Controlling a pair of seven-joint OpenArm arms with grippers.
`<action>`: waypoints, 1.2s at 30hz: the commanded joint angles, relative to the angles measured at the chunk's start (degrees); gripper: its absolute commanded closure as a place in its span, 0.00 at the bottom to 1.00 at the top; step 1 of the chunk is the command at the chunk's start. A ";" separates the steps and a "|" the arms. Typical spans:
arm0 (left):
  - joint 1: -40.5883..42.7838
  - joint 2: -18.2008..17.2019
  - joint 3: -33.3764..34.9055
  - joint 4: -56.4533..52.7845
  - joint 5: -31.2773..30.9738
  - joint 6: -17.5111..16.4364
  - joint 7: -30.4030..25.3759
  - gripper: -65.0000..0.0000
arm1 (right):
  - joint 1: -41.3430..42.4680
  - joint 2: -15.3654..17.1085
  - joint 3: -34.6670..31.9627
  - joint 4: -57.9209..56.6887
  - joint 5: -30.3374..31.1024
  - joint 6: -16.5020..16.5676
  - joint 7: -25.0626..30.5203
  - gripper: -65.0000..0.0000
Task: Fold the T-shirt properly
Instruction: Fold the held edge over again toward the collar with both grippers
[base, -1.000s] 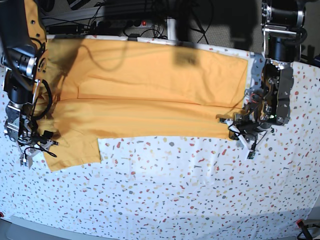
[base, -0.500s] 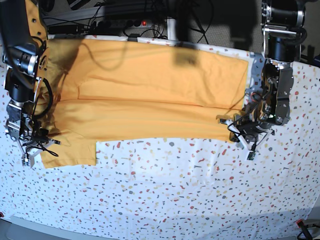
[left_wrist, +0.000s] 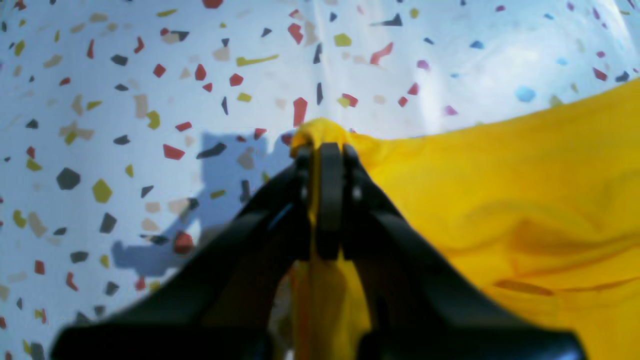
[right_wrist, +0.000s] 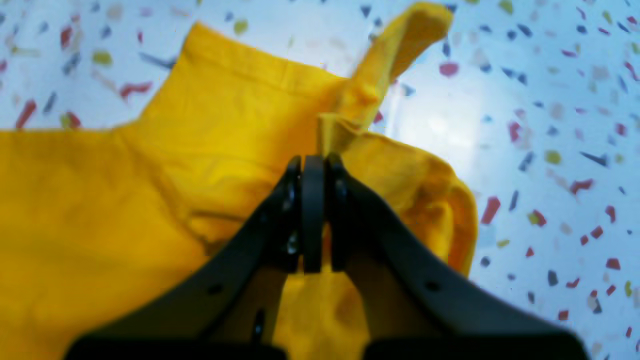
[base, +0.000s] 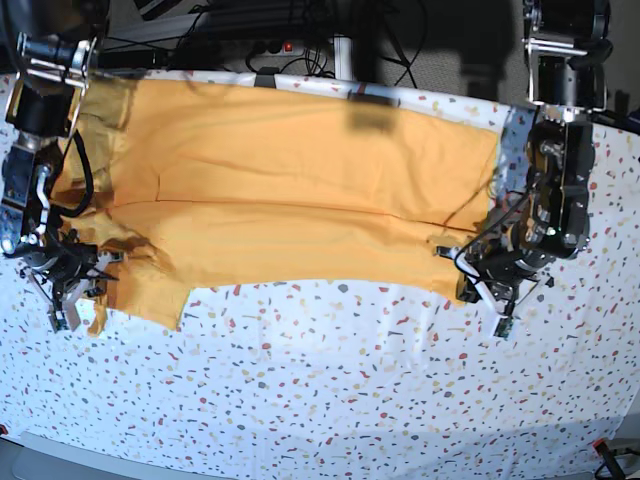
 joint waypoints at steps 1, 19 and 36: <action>-0.33 -0.39 -0.24 3.10 -0.63 -0.09 -1.11 1.00 | -0.96 1.49 0.37 4.42 0.98 0.35 1.11 1.00; 14.12 -5.42 -0.35 28.72 -0.61 -0.04 6.67 1.00 | -32.68 2.89 18.18 36.74 5.27 0.17 -2.97 1.00; 21.46 -6.21 -0.33 28.72 4.76 -0.07 8.68 1.00 | -43.65 2.54 25.88 36.83 11.04 0.13 -12.09 1.00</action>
